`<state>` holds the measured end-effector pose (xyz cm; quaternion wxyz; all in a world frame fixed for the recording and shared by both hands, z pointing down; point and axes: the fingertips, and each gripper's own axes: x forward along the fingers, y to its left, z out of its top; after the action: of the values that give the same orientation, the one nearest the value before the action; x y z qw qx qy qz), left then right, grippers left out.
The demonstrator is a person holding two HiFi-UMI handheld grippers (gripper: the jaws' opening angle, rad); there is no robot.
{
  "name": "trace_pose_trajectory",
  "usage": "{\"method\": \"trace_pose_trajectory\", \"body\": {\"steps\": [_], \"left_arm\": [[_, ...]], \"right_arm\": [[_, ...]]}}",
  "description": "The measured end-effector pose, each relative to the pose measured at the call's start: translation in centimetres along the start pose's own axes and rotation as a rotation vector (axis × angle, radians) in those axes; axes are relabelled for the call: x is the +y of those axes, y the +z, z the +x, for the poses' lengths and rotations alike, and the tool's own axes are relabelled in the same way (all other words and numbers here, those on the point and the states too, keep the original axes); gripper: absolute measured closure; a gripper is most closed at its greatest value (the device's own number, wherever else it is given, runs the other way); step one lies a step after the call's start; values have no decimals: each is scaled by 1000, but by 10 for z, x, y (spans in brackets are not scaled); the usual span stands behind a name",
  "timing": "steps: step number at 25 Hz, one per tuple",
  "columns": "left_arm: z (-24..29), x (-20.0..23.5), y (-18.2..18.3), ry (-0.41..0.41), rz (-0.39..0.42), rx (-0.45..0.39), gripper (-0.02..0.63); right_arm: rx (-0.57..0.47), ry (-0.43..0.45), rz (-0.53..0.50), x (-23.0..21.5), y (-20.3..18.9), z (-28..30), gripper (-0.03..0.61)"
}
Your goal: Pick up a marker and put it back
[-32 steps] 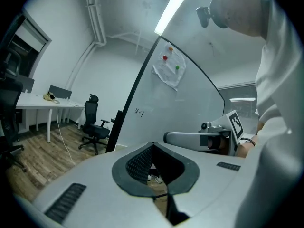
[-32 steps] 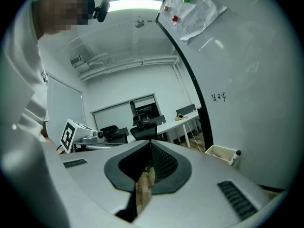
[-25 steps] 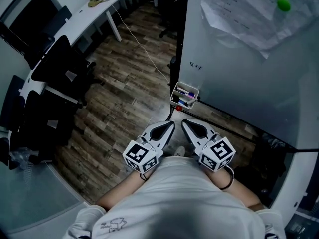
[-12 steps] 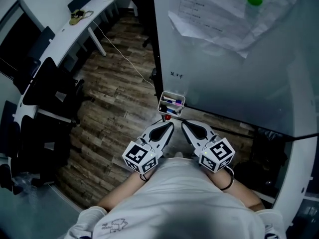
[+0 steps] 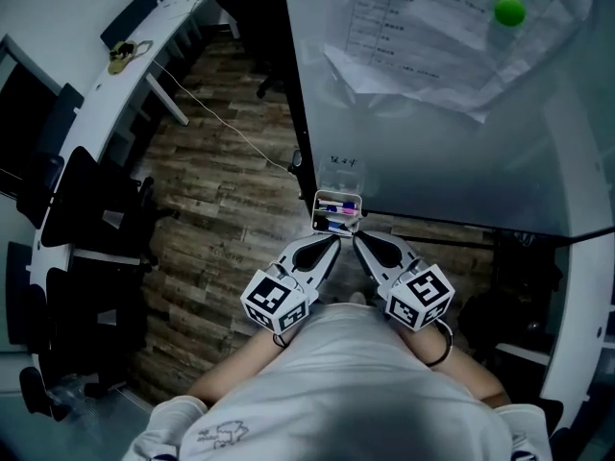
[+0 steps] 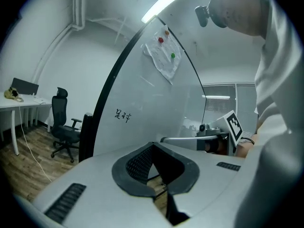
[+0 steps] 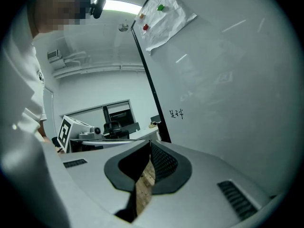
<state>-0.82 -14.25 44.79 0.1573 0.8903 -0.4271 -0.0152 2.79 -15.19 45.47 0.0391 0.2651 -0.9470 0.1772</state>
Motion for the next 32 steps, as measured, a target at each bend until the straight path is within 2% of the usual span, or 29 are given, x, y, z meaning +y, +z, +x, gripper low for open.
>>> {"method": "trace_pose_trajectory", "body": {"steps": [10, 20, 27, 32], "left_arm": [[2, 34, 16, -142, 42, 59, 607], [4, 49, 14, -271, 52, 119, 607], [13, 56, 7, -290, 28, 120, 607], [25, 55, -1, -278, -5, 131, 607]], "right_arm": [[-69, -154, 39, -4, 9, 28, 566], [-107, -280, 69, -4, 8, 41, 566], [-76, -323, 93, -12, -5, 39, 565], [-46, -323, 107, -25, -12, 35, 565]]}}
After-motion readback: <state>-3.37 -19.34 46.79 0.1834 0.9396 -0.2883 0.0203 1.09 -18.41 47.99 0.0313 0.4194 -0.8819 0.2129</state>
